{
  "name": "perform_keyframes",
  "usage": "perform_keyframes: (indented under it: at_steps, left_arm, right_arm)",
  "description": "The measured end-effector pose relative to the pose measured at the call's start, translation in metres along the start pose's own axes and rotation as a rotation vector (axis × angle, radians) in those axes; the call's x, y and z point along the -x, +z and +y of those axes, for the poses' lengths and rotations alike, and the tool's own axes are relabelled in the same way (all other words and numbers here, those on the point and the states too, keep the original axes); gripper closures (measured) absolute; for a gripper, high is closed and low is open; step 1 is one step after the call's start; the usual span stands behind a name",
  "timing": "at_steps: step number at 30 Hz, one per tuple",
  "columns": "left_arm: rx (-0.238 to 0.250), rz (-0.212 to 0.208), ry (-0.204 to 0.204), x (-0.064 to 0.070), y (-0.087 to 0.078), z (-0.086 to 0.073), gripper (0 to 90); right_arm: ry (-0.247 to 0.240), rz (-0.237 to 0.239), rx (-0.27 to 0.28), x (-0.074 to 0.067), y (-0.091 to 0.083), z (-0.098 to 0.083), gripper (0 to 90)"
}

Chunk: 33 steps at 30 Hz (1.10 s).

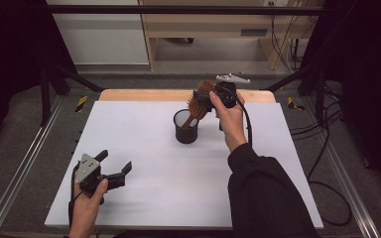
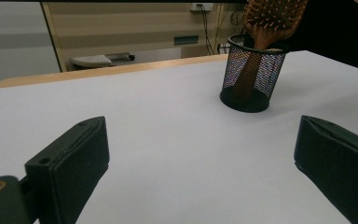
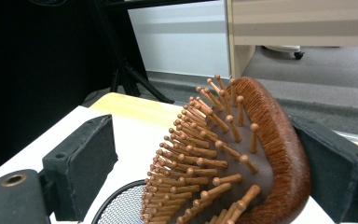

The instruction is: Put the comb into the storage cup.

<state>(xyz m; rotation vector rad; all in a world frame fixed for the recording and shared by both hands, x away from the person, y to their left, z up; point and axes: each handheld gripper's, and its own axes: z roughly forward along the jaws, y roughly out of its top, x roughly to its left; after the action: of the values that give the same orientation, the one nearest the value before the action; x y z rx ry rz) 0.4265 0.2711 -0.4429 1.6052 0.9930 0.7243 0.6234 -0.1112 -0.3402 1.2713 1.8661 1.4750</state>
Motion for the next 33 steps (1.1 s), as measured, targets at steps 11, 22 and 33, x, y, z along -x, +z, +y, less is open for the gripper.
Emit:
perform_keyframes:
  at_steps: [11, 22, 33]
  left_arm:
    - [0.001, 0.004, 0.0, 0.0, 0.0, 0.0, 3.5]
    - [0.001, 0.005, -0.003, -0.001, 0.0, 0.0, 3.5]
    - [0.004, 0.01, -0.004, -0.002, -0.001, 0.0, 3.5]
  right_arm:
    - [-0.052, -0.046, 0.033, -0.006, -0.006, 0.002, 7.6]
    - [-0.093, -0.083, 0.082, -0.007, -0.016, 0.002, 6.9]
    - [-0.116, -0.087, 0.164, -0.011, -0.03, 0.005, 6.2]
